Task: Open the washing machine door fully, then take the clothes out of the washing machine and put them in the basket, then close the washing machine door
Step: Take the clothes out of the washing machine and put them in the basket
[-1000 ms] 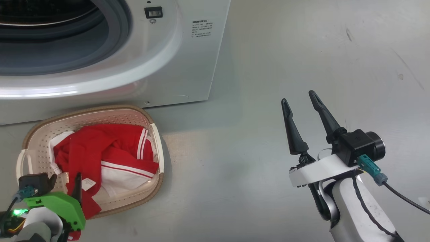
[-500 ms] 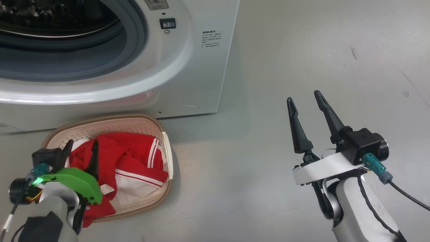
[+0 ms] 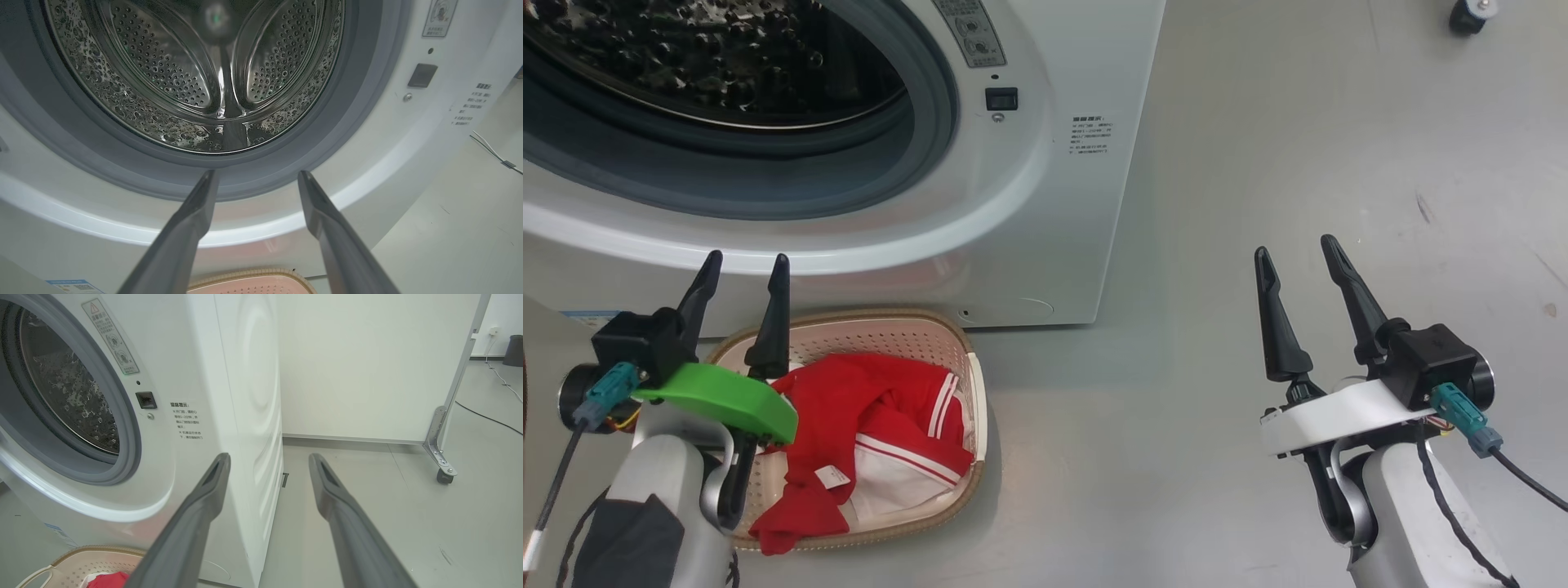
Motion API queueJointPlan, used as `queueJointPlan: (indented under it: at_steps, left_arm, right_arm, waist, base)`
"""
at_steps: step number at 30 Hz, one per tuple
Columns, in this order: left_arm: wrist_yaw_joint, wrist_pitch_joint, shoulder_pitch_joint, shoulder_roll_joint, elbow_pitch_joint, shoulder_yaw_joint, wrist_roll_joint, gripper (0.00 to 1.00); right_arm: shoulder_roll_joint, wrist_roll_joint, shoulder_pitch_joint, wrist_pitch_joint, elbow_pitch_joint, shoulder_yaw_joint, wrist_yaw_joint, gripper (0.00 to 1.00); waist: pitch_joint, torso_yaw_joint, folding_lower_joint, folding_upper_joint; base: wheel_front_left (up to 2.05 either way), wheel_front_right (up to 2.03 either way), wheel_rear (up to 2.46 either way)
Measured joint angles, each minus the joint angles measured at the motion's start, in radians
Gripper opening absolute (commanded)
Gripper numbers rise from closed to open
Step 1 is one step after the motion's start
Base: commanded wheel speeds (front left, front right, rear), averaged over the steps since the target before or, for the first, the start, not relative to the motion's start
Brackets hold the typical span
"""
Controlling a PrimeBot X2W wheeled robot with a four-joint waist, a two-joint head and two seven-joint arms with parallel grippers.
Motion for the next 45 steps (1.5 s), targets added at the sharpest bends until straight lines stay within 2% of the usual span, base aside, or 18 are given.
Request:
queueJointPlan:
  at_steps: [9, 12, 20, 45]
  left_arm:
    - [0.0, 0.0, 0.103, -0.009, -0.131, 0.047, -0.001, 1.0]
    - [0.0, 0.0, 0.132, -0.005, -0.17, 0.061, 0.039, 1.0]
    - [0.0, 0.0, 0.218, -0.037, -0.256, 0.097, 0.034, 1.0]
    - [0.0, 0.0, 0.299, -0.046, -0.368, 0.107, 0.059, 1.0]
  right_arm:
    - [0.001, 0.0, 0.044, 0.0, -0.009, -0.021, 0.004, 1.0]
    - [0.001, 0.0, 0.062, 0.0, -0.017, -0.033, 0.004, 1.0]
    - [0.003, 0.003, 0.084, 0.0, -0.041, -0.046, 0.004, 1.0]
    - [0.004, 0.01, 0.109, 0.0, -0.067, -0.049, 0.009, 1.0]
  waist:
    - [-0.079, 0.034, 0.0, 0.0]
    - [-0.103, 0.042, 0.0, 0.0]
    - [-0.145, 0.052, 0.0, 0.0]
    - [-0.138, 0.048, 0.0, 0.0]
  base:
    - [0.0, 0.0, 0.0]
    - [0.0, 0.0, 0.0]
    - [0.0, 0.0, 0.0]
    - [0.0, 0.0, 0.0]
